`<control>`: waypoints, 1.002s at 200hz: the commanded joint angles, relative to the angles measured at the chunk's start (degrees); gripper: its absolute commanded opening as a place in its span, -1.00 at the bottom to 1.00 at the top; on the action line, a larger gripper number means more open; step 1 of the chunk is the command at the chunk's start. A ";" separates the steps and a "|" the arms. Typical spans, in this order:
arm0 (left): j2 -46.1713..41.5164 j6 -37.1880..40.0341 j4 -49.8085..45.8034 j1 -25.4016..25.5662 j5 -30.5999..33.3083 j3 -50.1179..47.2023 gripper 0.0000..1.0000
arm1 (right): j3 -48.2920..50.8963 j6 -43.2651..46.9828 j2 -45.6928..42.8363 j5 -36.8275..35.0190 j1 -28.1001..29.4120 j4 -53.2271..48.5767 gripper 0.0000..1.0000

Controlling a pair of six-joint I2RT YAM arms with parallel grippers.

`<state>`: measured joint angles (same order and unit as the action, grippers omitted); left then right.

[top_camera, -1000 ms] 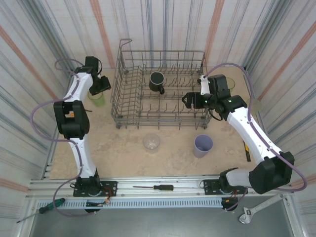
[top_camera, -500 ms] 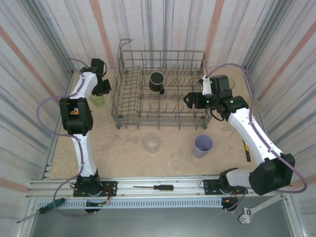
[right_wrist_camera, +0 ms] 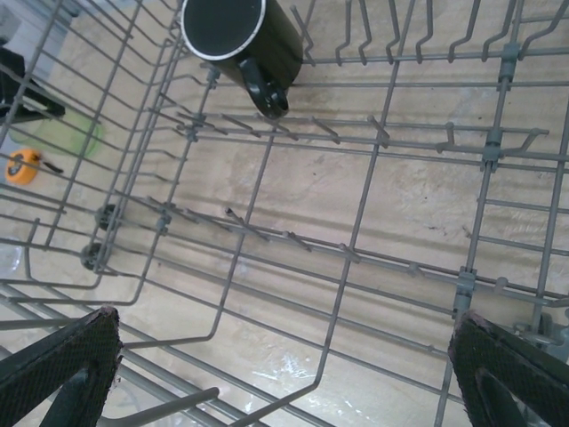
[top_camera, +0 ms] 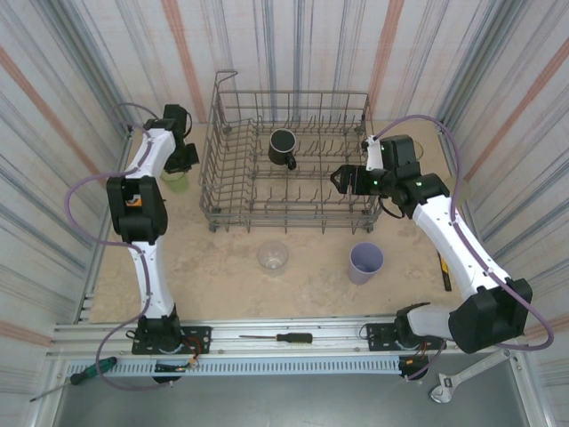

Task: Load the cups into the dish rack

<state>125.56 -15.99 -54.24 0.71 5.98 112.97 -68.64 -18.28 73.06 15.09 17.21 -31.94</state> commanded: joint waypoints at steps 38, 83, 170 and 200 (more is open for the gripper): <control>-9.26 2.14 -1.29 -1.72 -3.88 -2.81 -1.00 | -0.32 -4.30 0.52 3.40 -0.25 1.27 0.97; -13.48 1.08 0.55 -3.59 -6.53 -5.54 -1.00 | -1.74 -5.75 1.16 4.70 -0.17 1.32 0.97; -25.13 -3.94 10.11 -8.44 -17.57 -16.56 -1.00 | -2.20 -7.38 2.28 4.72 1.30 1.80 0.97; -28.14 -4.38 13.54 -8.62 -21.25 -18.67 -1.00 | -2.24 -7.55 2.67 4.25 2.20 1.97 0.97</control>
<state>101.43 -19.00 -45.43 -7.92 -9.91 95.79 -68.88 -24.47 75.09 19.35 18.61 -30.76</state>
